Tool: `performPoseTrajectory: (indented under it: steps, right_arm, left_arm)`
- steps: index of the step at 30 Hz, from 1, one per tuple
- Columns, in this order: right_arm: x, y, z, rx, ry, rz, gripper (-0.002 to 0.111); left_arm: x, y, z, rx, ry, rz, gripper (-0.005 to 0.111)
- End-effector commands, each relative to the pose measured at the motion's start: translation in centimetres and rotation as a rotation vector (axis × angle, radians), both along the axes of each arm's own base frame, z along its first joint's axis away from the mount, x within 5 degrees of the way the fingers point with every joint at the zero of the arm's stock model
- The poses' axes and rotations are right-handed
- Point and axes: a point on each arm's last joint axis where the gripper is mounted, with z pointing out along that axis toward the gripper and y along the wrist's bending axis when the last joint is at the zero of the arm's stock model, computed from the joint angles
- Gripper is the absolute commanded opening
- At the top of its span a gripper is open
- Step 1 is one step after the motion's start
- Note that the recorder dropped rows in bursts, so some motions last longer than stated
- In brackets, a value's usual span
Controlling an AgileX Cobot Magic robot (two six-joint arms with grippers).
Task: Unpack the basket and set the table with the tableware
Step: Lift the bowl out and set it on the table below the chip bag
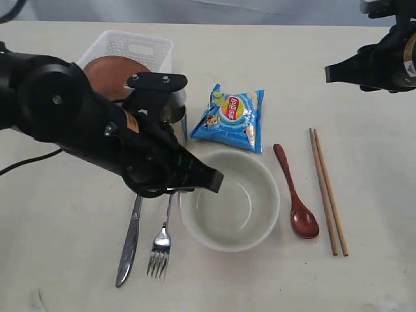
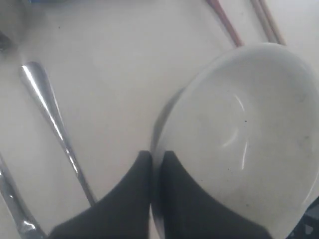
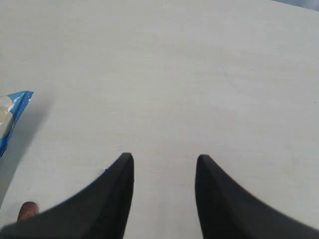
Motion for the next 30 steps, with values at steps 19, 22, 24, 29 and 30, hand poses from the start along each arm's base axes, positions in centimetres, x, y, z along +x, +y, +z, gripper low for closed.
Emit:
performPoseTrajectory:
  steps: [19,22,24,29,30]
  right_arm:
    - [0.0,-0.2,0.1,0.002,-0.005,-0.016,0.040]
    - [0.0,-0.2,0.1,0.002,-0.005,-0.016,0.040]
    - [0.0,-0.2,0.1,0.002,-0.005,-0.016,0.040]
    - [0.0,-0.2,0.1,0.004,-0.005,-0.017,0.040]
    - [0.0,-0.2,0.1,0.004,-0.005,-0.017,0.040]
  left_arm:
    - [0.7,-2.6,-3.4,0.020,0.016,-0.011,0.022]
    - [0.9,-2.7,-4.1,0.034,0.028,-0.006,0.033]
    - [1.1,-2.7,-4.3,0.033,0.014,0.000,0.042]
    - [1.6,-2.1,-2.9,0.031,-0.063,-0.019,0.060]
    - [1.6,-1.8,-2.5,0.034,-0.065,-0.024,0.063]
